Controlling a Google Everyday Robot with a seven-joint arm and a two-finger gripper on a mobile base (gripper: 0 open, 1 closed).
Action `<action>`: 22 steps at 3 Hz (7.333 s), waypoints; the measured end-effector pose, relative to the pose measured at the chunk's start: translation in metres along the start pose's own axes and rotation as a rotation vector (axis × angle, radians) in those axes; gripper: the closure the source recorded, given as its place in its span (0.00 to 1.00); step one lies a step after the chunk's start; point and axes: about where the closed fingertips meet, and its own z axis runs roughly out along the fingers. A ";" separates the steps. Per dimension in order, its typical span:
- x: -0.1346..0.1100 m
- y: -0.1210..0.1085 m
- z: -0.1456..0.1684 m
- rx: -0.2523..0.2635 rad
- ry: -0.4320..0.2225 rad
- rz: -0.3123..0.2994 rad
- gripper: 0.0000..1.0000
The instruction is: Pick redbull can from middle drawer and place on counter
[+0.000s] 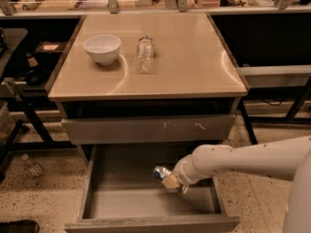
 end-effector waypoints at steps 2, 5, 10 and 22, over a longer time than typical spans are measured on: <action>-0.003 -0.010 -0.035 0.052 0.008 0.021 1.00; -0.002 -0.034 -0.117 0.131 -0.024 0.033 1.00; -0.022 -0.032 -0.250 0.237 -0.153 -0.011 1.00; -0.240 -0.157 -0.366 0.392 -0.296 -0.185 1.00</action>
Offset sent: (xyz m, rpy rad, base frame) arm -0.0010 -0.0161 0.0224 -0.0265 -0.0100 -0.0344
